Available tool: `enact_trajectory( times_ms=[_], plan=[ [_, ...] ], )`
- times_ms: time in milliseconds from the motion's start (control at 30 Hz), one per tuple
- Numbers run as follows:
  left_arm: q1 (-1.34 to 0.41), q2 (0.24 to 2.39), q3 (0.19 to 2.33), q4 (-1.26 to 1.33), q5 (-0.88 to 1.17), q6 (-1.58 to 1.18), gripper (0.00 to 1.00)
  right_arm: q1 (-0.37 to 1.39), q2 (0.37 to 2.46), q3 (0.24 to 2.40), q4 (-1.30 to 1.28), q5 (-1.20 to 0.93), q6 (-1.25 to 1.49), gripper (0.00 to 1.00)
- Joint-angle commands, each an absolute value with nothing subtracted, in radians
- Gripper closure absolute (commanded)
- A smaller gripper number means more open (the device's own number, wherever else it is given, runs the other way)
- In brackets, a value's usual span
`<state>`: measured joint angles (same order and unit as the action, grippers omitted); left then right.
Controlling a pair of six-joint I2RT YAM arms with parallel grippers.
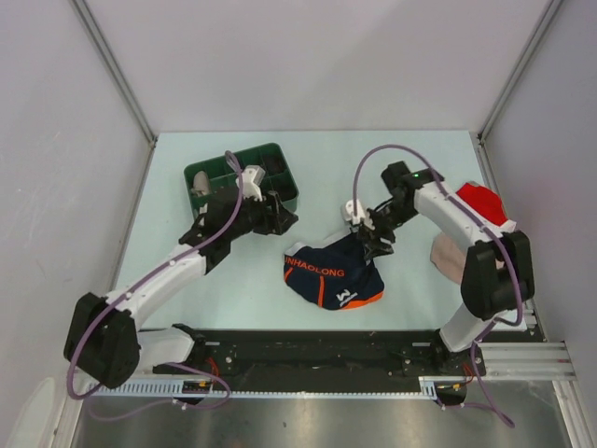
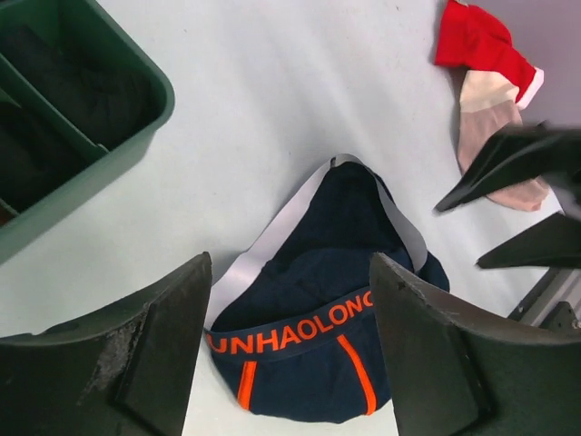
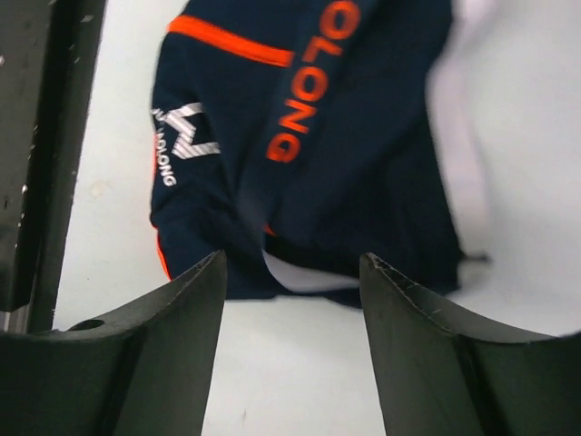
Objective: Roll the underwear
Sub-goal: Flatten out the underwear at the center of the board.
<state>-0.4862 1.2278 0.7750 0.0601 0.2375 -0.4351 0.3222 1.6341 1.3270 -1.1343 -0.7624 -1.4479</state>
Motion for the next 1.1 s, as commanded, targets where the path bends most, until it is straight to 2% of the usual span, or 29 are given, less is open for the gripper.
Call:
enact_trajectory(
  times_ms=[0,300,433,567,667,700,800,1067],
  plan=[
    [-0.472,1.149,0.729,-0.038,0.193,-0.359,0.25,0.418,1.713,1.296,-1.169,-0.669,-1.585,0.38],
    [-0.463,1.035,0.672,-0.081,0.176,-0.331,0.22,0.457,1.776,1.273,-1.068,-0.529,-1.491,0.42],
    [-0.463,1.035,0.68,-0.097,0.189,-0.318,0.22,0.456,1.804,1.267,-1.077,-0.471,-1.465,0.53],
    [-0.462,1.04,0.683,-0.098,0.199,-0.31,0.22,0.446,1.789,1.246,-1.083,-0.448,-1.462,0.57],
    [-0.462,1.06,0.678,-0.071,0.222,-0.31,0.21,0.445,1.793,1.243,-1.095,-0.449,-1.465,0.7],
    [-0.463,1.074,0.677,-0.061,0.232,-0.31,0.21,0.446,1.79,1.243,-1.106,-0.449,-1.466,0.81],
    [-0.463,1.163,0.716,-0.063,0.256,-0.293,0.2,0.445,1.735,1.243,-1.112,-0.459,-1.465,0.98],
    [-0.463,1.48,0.939,-0.095,0.337,-0.259,0.19,0.361,1.473,1.238,-1.199,-0.506,-1.52,1.0]
  ],
)
